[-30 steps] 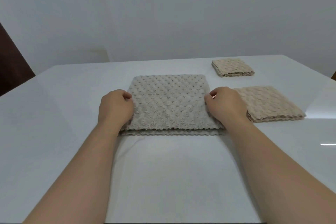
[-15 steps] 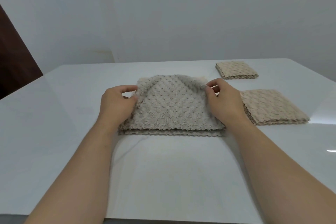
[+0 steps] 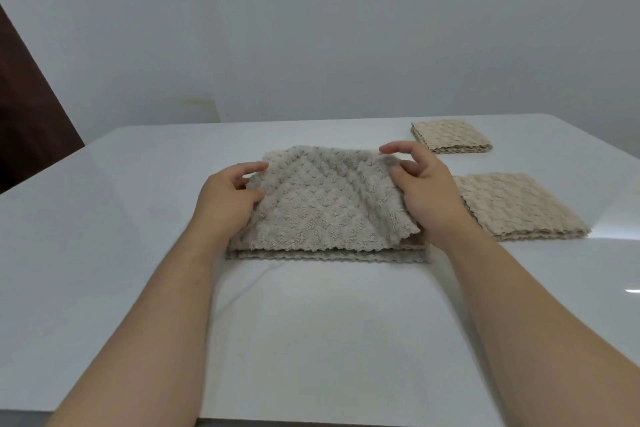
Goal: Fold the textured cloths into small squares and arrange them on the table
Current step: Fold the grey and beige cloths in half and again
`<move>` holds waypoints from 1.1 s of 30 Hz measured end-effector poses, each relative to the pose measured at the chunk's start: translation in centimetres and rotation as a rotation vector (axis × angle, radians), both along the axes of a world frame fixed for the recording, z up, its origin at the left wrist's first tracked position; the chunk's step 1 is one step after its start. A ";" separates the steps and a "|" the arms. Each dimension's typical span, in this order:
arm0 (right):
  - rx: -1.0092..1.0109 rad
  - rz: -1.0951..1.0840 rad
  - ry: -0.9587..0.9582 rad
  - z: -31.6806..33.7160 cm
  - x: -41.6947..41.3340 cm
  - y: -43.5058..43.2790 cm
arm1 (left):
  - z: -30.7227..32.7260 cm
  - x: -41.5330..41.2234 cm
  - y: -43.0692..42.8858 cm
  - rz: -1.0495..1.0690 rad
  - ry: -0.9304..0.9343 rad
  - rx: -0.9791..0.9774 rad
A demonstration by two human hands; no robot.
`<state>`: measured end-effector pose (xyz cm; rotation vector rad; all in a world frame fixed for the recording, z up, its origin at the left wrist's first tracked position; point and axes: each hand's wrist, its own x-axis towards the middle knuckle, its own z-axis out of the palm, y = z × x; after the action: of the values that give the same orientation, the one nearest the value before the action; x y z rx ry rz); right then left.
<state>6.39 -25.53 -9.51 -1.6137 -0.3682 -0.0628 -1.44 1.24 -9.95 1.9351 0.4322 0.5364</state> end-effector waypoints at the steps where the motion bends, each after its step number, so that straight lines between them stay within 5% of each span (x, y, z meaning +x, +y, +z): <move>1: 0.024 -0.001 0.027 0.1 0.0 0.0 | 0.2 -0.1 -0.1 -0.017 -0.022 -0.078; 7: 0.236 0.058 0.253 0.4 0.1 0.3 | 1.7 -0.7 -1.2 -0.123 -0.164 -0.564; 15: 0.373 0.138 0.311 0.3 0.5 -0.1 | 1.8 -0.7 -0.5 -0.209 -0.281 -0.771; 21: 0.286 0.130 0.250 0.2 0.4 -0.3 | 1.6 -0.8 -0.6 -0.243 -0.204 -0.529; 33: 0.203 0.064 0.139 -0.4 1.0 -0.3 | 0.7 -0.3 -0.2 -0.094 -0.280 -0.374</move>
<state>7.41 -25.80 -9.93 -1.3960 -0.2953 0.0591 -1.70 1.02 -9.20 1.4882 0.2394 0.6081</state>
